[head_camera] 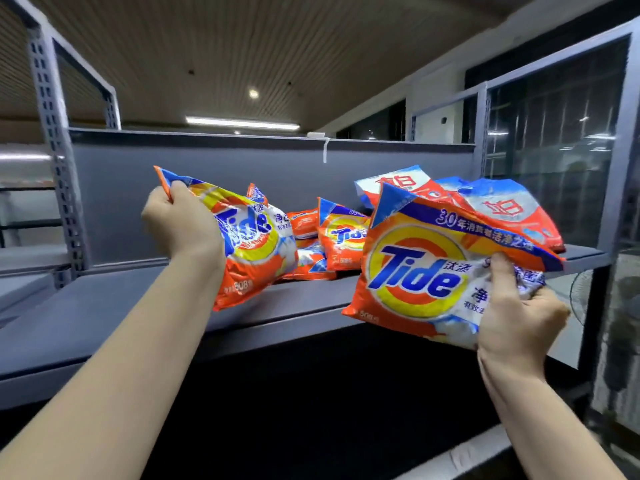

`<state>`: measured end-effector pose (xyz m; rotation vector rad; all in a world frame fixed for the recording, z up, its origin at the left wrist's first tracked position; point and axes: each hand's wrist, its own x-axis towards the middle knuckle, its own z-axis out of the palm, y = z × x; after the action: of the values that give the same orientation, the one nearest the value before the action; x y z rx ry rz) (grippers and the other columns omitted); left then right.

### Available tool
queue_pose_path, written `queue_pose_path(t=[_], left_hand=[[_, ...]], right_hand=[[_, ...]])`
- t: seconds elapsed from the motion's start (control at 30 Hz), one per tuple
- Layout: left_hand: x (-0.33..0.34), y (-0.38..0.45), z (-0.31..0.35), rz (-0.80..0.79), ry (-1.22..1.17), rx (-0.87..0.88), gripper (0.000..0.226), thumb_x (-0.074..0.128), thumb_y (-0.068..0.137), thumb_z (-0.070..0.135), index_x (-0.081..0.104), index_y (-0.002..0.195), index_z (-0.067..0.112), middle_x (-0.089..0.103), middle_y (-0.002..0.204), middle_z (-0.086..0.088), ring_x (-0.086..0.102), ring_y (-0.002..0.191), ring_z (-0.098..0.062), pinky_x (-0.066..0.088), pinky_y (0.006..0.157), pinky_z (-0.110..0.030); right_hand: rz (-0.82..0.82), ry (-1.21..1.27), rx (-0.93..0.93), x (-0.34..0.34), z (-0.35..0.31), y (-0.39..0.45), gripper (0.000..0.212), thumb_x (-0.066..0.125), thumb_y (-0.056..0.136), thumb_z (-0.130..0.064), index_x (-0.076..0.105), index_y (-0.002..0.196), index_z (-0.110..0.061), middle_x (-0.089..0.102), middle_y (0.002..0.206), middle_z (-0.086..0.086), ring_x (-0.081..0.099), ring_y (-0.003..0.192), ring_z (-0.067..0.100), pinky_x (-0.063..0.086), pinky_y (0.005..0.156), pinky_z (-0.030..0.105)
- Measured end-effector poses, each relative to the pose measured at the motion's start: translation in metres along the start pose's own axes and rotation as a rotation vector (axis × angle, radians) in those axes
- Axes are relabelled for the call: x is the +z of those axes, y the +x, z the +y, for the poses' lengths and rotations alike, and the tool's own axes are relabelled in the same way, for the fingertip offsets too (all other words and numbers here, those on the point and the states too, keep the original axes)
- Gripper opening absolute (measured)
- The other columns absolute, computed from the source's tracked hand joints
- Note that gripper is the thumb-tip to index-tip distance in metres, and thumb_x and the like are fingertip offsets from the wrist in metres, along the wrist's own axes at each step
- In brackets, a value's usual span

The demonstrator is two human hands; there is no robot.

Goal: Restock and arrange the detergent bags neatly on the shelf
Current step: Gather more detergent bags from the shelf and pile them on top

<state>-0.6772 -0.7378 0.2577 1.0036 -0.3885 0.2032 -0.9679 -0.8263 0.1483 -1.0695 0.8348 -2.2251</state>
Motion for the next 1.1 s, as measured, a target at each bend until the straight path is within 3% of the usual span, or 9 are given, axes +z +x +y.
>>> queue_pose_path(t=[0.1, 0.23, 0.33, 0.4, 0.47, 0.67, 0.8, 0.93, 1.1], left_hand=[[0.031, 0.011, -0.015, -0.006, 0.024, -0.058, 0.03, 0.042, 0.089, 0.023, 0.041, 0.059, 0.02, 0.049, 0.062, 0.007, 0.051, 0.065, -0.013, 0.043, 0.066, -0.029], [0.072, 0.031, -0.035, 0.044, 0.071, -0.007, 0.028, 0.04, 0.092, 0.019, 0.041, 0.064, 0.019, 0.048, 0.067, 0.004, 0.046, 0.062, -0.011, 0.04, 0.059, -0.025], [0.093, 0.051, -0.075, -0.006, 0.276, -0.047, 0.023, 0.042, 0.096, 0.031, 0.049, 0.102, 0.01, 0.057, 0.112, -0.015, 0.054, 0.099, -0.028, 0.04, 0.087, -0.031], [0.102, 0.059, -0.108, -0.212, 0.594, -0.091, 0.079, 0.051, 0.088, 0.054, 0.026, 0.142, 0.002, 0.027, 0.151, -0.016, 0.027, 0.138, -0.03, 0.017, 0.112, -0.043], [0.109, 0.062, -0.129, -0.392, 0.88, 0.018, 0.117, 0.051, 0.075, 0.074, -0.003, 0.149, 0.002, -0.005, 0.159, -0.013, -0.005, 0.146, -0.025, -0.005, 0.114, -0.051], [0.112, 0.067, -0.139, -0.663, 1.067, 0.472, 0.108, 0.042, 0.061, 0.09, 0.03, 0.146, 0.025, -0.011, 0.159, -0.005, -0.019, 0.144, -0.021, -0.007, 0.112, -0.055], [0.114, 0.07, -0.145, -0.675, 1.042, 0.718, 0.095, 0.033, 0.048, 0.093, 0.058, 0.112, 0.027, 0.031, 0.15, 0.0, 0.017, 0.142, -0.02, 0.012, 0.112, -0.052], [0.119, 0.077, -0.155, -0.561, 1.111, 0.847, 0.084, 0.033, 0.055, 0.087, 0.054, 0.094, 0.016, 0.054, 0.103, -0.003, 0.05, 0.1, -0.027, 0.037, 0.082, -0.044], [0.128, 0.078, -0.16, -0.636, 1.237, 0.775, 0.06, 0.047, 0.075, 0.075, 0.043, 0.084, 0.017, 0.056, 0.091, -0.004, 0.056, 0.092, -0.028, 0.032, 0.065, -0.035]], right_hand=[[-0.021, -0.018, -0.065, 0.018, 0.008, 0.01, 0.035, 0.069, 0.086, -0.032, 0.056, 0.054, -0.023, 0.058, 0.05, -0.018, 0.054, 0.046, -0.01, 0.046, 0.053, 0.018], [-0.04, -0.053, -0.023, 0.046, 0.024, 0.037, 0.035, 0.071, 0.082, -0.038, 0.059, 0.055, -0.018, 0.063, 0.054, -0.02, 0.061, 0.051, -0.002, 0.054, 0.064, 0.035], [-0.039, -0.082, 0.011, 0.07, 0.036, 0.059, 0.029, 0.069, 0.074, -0.05, 0.065, 0.062, -0.024, 0.067, 0.065, -0.01, 0.069, 0.068, 0.018, 0.056, 0.075, 0.049], [-0.04, -0.114, 0.021, 0.087, 0.041, 0.069, 0.031, 0.068, 0.077, -0.048, 0.063, 0.06, -0.022, 0.065, 0.068, -0.009, 0.066, 0.072, 0.018, 0.055, 0.078, 0.05], [-0.042, -0.141, 0.04, 0.106, 0.047, 0.079, 0.037, 0.066, 0.078, -0.046, 0.057, 0.057, -0.017, 0.061, 0.063, -0.008, 0.061, 0.067, 0.019, 0.054, 0.077, 0.051], [-0.022, -0.124, 0.037, 0.186, 0.044, 0.105, 0.039, 0.062, 0.089, -0.038, 0.049, 0.059, -0.016, 0.057, 0.073, 0.006, 0.047, 0.07, 0.021, 0.043, 0.071, 0.039], [-0.25, -0.363, 0.111, 0.262, 0.068, 0.121, 0.048, 0.05, 0.095, -0.037, 0.054, 0.115, 0.007, 0.058, 0.12, 0.022, 0.053, 0.112, 0.033, 0.039, 0.088, 0.036], [-0.435, -0.913, 0.006, 0.283, 0.105, 0.108, 0.065, 0.058, 0.088, -0.04, 0.035, 0.134, 0.0, 0.041, 0.139, 0.017, 0.037, 0.13, 0.033, 0.035, 0.102, 0.041], [-0.46, -0.941, -0.345, 0.273, 0.109, 0.105, 0.045, 0.054, 0.091, -0.031, 0.042, 0.126, -0.006, 0.045, 0.129, 0.014, 0.045, 0.117, 0.033, 0.039, 0.091, 0.042]])
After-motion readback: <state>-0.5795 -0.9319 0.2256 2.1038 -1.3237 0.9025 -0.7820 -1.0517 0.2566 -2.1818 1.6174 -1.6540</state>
